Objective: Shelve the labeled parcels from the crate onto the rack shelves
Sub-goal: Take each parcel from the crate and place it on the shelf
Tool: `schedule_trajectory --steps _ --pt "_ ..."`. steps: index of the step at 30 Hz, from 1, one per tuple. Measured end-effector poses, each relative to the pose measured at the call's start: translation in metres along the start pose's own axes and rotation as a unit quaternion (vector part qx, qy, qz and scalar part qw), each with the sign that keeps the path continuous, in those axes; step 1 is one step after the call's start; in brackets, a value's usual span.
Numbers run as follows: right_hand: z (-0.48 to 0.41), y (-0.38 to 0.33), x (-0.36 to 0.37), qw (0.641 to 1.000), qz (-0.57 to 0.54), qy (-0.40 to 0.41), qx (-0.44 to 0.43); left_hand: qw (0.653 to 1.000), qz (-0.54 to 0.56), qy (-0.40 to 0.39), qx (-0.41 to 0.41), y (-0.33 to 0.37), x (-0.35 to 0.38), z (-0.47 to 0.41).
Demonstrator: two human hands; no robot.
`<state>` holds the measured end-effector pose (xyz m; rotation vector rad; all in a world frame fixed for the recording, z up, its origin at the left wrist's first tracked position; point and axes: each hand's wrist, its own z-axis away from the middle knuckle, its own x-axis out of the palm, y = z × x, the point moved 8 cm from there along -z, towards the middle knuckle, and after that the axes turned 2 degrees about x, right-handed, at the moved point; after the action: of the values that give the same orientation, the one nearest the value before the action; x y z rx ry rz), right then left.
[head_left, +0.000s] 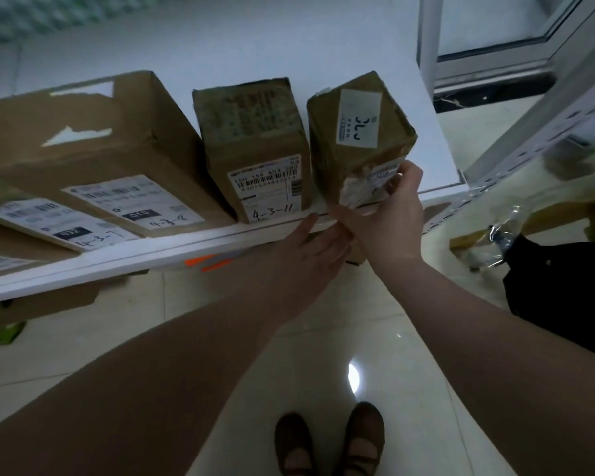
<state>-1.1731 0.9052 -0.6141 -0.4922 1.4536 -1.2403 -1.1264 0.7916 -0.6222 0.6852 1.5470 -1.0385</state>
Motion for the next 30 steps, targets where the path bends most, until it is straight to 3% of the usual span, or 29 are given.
schedule_trajectory --steps 4,9,23,30 --pt "0.004 0.006 -0.007 0.998 0.011 -0.037 -0.049 1.000 -0.001 0.002 -0.016 0.003 0.008 -0.004" --pt "0.005 0.016 -0.013 0.995 0.040 -0.074 -0.049 0.994 0.037 0.083 -0.062 0.013 -0.009 -0.020" --pt "-0.014 0.008 0.006 0.979 0.099 -0.164 -0.063 0.993 0.018 0.040 -0.114 0.001 0.013 -0.020" --pt "-0.011 0.016 -0.004 0.982 0.110 -0.151 -0.035 0.986 0.022 0.060 -0.156 0.004 0.012 -0.028"
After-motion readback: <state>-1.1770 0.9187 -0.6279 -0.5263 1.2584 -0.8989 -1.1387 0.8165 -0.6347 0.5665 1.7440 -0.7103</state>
